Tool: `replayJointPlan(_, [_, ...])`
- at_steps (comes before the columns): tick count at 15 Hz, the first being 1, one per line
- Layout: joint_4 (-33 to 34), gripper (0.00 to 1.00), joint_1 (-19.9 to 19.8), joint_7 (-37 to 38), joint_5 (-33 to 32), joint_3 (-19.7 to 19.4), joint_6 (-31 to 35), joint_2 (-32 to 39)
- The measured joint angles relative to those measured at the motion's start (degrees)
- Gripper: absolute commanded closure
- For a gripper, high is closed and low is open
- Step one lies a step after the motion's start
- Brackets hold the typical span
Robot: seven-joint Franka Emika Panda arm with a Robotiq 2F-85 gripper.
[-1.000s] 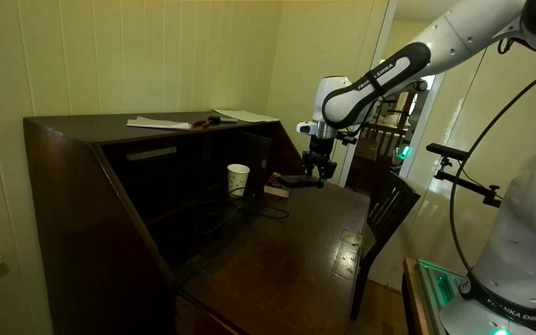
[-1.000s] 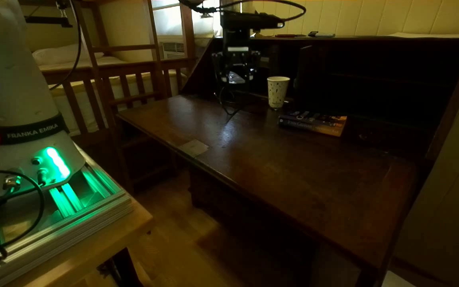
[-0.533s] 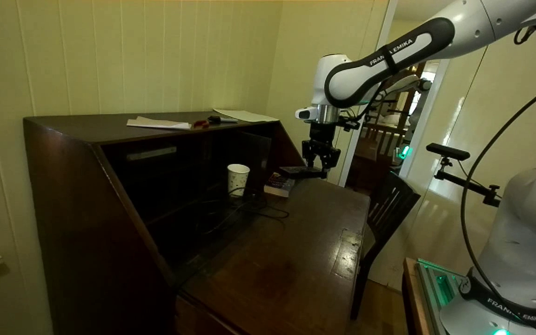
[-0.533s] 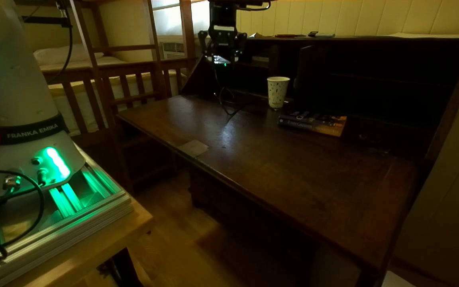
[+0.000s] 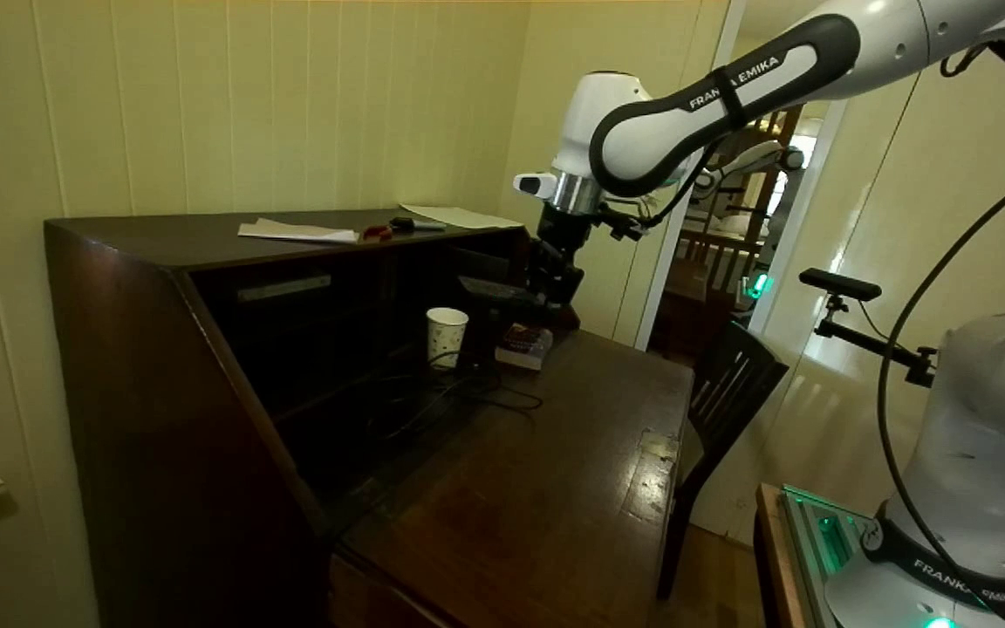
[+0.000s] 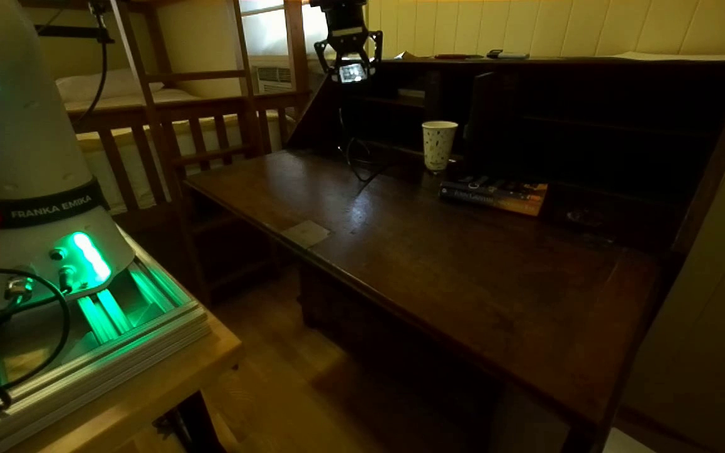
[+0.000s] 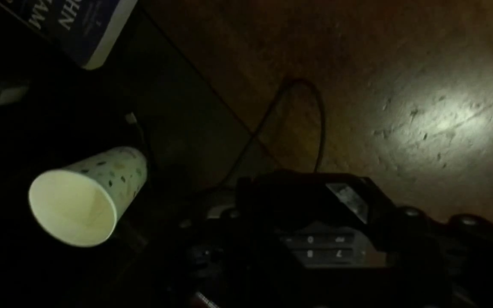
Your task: Pick up the remote and put it on top of the cabinet
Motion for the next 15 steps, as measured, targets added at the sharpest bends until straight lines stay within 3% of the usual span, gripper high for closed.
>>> replayJointPlan(4, [5.92,0.64,3.72,15.16,-2.49,3.60,-1.08,1.44])
replayJointPlan(7, [13.26,0.64,5.78,19.49,-2.17,5.25,-7.74,4.03])
replayJointPlan(8, [16.21,0.39,6.23,19.67,-1.24,5.67,-10.88,5.15])
replayJointPlan(12, [16.99,0.39,6.37,19.67,-1.09,5.70,-11.78,5.88])
replayJointPlan(13, [16.87,0.64,6.32,19.67,-1.09,5.65,-11.74,5.90])
replayJointPlan(15, [16.76,0.64,6.32,19.67,-1.10,5.66,-11.74,5.91])
